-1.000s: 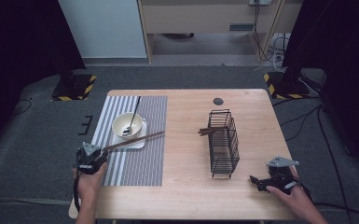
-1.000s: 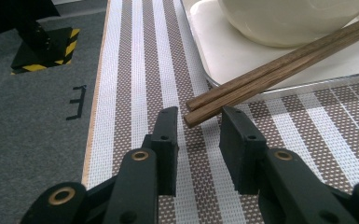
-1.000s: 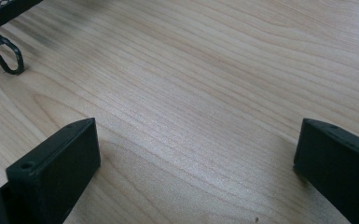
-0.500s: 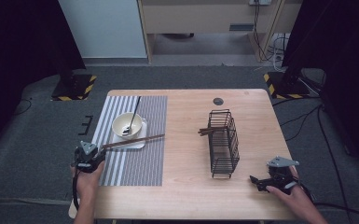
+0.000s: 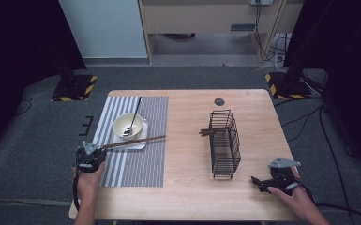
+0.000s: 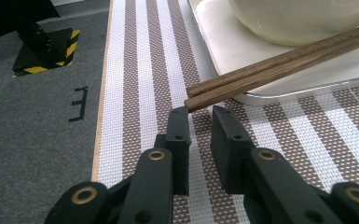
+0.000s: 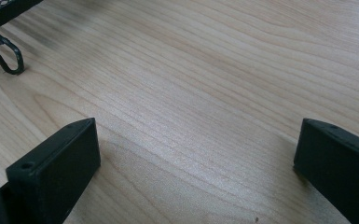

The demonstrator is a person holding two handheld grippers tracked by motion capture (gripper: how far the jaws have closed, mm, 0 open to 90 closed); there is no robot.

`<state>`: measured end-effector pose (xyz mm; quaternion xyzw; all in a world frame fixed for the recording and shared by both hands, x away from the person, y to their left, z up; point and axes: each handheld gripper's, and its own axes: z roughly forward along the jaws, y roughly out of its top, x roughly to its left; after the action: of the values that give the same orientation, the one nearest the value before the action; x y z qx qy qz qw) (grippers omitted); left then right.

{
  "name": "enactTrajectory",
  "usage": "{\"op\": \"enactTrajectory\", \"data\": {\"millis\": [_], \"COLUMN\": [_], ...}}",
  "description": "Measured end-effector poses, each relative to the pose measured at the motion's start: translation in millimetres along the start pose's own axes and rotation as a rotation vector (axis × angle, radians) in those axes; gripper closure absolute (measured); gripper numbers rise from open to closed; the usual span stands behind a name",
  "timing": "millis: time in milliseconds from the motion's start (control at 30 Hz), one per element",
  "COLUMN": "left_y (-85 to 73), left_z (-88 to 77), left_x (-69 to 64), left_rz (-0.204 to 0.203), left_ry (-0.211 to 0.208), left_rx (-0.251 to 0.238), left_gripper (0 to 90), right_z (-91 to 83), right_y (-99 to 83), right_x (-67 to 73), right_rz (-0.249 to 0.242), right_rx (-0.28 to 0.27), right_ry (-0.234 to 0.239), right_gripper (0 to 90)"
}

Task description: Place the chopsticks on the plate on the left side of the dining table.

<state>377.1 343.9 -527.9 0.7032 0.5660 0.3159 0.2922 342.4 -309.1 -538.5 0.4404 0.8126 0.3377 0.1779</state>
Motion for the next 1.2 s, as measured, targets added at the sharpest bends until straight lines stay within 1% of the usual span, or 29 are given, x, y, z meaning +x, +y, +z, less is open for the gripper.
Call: {"op": "enactTrajectory", "data": {"millis": [233, 367, 533, 567, 600, 700, 767, 833, 867, 900, 1067, 1200], "left_y": [0.7, 0.7, 0.7, 0.8, 0.7, 0.7, 1.1, 1.4, 1.7, 2.8, 3.9, 4.4], "left_z": [0.1, -0.1, 0.2, 0.5, 1.1, 1.1, 0.9, 1.0, 1.1, 2.1, 3.2, 5.3], "left_x": [-1.0, -0.3, -0.3, -0.2, 0.5, 1.3, 1.6, 1.4, 1.1, 0.4, -0.4, 1.0], "left_rz": [0.002, -0.002, -0.006, -0.01, -0.02, -0.024, -0.032, -0.032, -0.029, -0.017, -0.007, -0.008], "left_ry": [-0.002, 0.006, 0.005, 0.005, 0.006, 0.007, 0.003, 0.001, -0.001, -0.003, -0.001, -0.002], "left_rx": [-0.005, -0.005, -0.009, -0.01, -0.014, -0.017, -0.027, -0.029, -0.028, -0.023, -0.021, -0.018], "left_gripper": [77.0, 74.0, 71.9, 71.9, 69.5, 68.4, 68.1, 68.2, 68.2, 68.3, 67.7, 67.9], "right_z": [0.0, 0.0, 0.0, 0.0, 0.0, 0.0, 0.0, 0.0, 0.0, 0.0, 0.0, 0.0], "right_y": [0.0, 0.0, 0.0, 0.0, 0.0, 0.0, 0.0, 0.0, 0.0, 0.0, 0.0, 0.0], "right_x": [0.0, 0.0, -0.1, -0.1, 0.0, -0.1, -0.1, 0.1, -0.1, -0.1, -0.1, 0.0], "right_rz": [0.0, 0.0, -0.002, -0.002, 0.0, -0.002, -0.002, 0.001, -0.002, -0.002, -0.002, -0.001], "right_rx": [0.0, 0.0, 0.0, 0.0, 0.0, 0.0, 0.0, 0.0, 0.0, -0.001, 0.0, 0.0], "right_ry": [0.0, 0.0, 0.0, 0.0, 0.0, -0.001, -0.001, -0.001, -0.001, -0.001, -0.001, -0.001], "right_gripper": [0.2, 0.2, 0.2, 0.2, 0.2, 0.2, 0.2, 0.2, 0.2, 0.2, 0.2, 0.2]}}
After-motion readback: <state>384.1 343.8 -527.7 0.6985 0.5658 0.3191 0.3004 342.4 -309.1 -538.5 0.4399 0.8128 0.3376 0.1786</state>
